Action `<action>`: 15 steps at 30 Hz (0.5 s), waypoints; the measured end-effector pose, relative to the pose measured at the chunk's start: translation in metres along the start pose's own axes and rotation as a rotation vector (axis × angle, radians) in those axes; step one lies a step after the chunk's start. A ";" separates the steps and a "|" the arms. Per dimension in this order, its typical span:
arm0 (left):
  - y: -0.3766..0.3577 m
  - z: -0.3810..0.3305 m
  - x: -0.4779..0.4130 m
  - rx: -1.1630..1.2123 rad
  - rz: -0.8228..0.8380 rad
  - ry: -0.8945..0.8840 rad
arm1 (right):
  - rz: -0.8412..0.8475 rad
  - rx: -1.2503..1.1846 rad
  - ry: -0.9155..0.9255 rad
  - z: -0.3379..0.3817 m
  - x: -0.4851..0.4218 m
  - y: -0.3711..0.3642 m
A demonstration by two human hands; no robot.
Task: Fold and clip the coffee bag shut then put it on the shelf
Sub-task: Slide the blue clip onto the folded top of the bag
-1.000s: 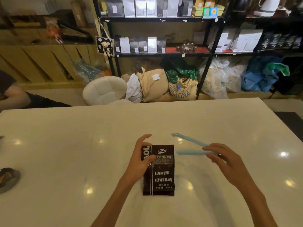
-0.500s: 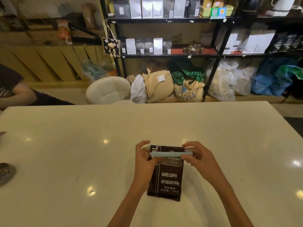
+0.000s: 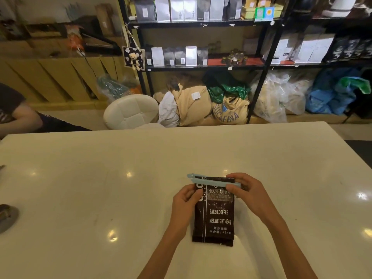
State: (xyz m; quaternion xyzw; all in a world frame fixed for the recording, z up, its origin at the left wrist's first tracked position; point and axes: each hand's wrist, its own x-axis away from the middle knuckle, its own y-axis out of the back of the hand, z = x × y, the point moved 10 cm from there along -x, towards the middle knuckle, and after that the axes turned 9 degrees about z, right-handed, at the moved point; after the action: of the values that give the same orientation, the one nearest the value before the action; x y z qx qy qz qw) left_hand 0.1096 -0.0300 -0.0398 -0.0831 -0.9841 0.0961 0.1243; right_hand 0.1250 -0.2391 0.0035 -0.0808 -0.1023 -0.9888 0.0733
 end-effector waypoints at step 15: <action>0.005 0.003 -0.017 0.059 -0.063 -0.009 | -0.006 0.052 0.016 -0.005 -0.016 -0.002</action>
State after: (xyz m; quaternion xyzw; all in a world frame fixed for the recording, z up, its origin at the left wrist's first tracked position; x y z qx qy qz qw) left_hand 0.1256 -0.0285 -0.0473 -0.0478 -0.9835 0.1213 0.1251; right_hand 0.1396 -0.2362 -0.0045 -0.0707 -0.1278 -0.9866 0.0732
